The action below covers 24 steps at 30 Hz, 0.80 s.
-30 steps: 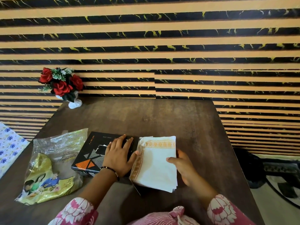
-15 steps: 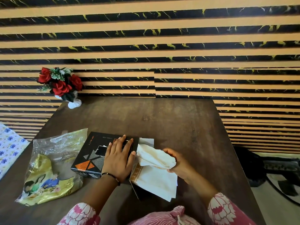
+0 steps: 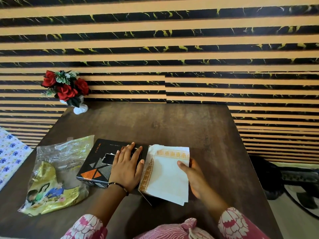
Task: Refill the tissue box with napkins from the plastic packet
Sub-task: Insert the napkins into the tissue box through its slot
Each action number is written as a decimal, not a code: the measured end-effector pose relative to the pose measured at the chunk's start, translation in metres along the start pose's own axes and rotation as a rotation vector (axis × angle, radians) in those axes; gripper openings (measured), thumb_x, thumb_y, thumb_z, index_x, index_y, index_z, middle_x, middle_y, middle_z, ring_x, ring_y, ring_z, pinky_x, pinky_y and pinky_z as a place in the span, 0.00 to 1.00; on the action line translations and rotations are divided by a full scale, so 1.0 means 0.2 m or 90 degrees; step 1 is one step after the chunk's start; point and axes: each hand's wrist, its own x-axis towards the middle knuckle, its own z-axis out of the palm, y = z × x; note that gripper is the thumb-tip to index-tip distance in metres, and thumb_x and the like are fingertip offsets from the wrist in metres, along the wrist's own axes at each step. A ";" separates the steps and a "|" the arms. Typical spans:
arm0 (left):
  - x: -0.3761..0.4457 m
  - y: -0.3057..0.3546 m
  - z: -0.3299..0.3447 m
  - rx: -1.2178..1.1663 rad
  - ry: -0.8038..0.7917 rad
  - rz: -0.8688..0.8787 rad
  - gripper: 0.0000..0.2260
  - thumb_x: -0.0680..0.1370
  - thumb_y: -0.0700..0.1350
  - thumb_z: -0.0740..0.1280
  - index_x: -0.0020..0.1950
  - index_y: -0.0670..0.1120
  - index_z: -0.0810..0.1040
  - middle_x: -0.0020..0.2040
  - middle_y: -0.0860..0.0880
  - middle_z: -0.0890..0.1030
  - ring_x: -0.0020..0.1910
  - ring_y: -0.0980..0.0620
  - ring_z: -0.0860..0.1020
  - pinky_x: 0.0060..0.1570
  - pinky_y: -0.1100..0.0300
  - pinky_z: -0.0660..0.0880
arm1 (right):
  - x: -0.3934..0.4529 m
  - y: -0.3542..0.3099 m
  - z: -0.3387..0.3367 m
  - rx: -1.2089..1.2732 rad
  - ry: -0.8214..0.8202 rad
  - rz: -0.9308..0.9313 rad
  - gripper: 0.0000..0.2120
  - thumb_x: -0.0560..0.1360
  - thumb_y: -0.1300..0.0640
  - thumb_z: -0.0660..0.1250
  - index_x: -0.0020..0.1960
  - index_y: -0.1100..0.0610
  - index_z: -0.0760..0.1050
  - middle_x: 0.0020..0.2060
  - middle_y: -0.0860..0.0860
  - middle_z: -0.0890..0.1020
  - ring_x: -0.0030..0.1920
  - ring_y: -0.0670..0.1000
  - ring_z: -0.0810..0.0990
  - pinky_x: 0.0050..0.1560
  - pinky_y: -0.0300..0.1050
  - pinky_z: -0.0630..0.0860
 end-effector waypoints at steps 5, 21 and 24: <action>0.00 0.00 0.00 0.009 -0.002 -0.001 0.32 0.72 0.61 0.39 0.73 0.52 0.59 0.76 0.47 0.57 0.75 0.47 0.53 0.72 0.51 0.43 | -0.04 -0.05 0.12 -0.174 0.020 -0.054 0.26 0.75 0.59 0.64 0.68 0.52 0.56 0.61 0.52 0.73 0.61 0.54 0.74 0.63 0.55 0.72; 0.00 0.02 0.01 0.022 -0.016 -0.011 0.33 0.71 0.62 0.37 0.73 0.52 0.57 0.76 0.47 0.55 0.75 0.48 0.51 0.73 0.50 0.43 | -0.03 -0.09 0.03 -0.312 0.027 -0.012 0.12 0.71 0.64 0.69 0.53 0.59 0.76 0.53 0.54 0.83 0.52 0.54 0.81 0.53 0.55 0.80; -0.02 0.04 0.01 0.028 -0.022 -0.017 0.34 0.70 0.62 0.36 0.74 0.52 0.55 0.77 0.47 0.53 0.75 0.47 0.49 0.72 0.50 0.41 | -0.05 -0.13 0.10 -0.320 0.000 -0.033 0.13 0.69 0.64 0.71 0.52 0.57 0.77 0.49 0.53 0.84 0.50 0.53 0.82 0.53 0.55 0.80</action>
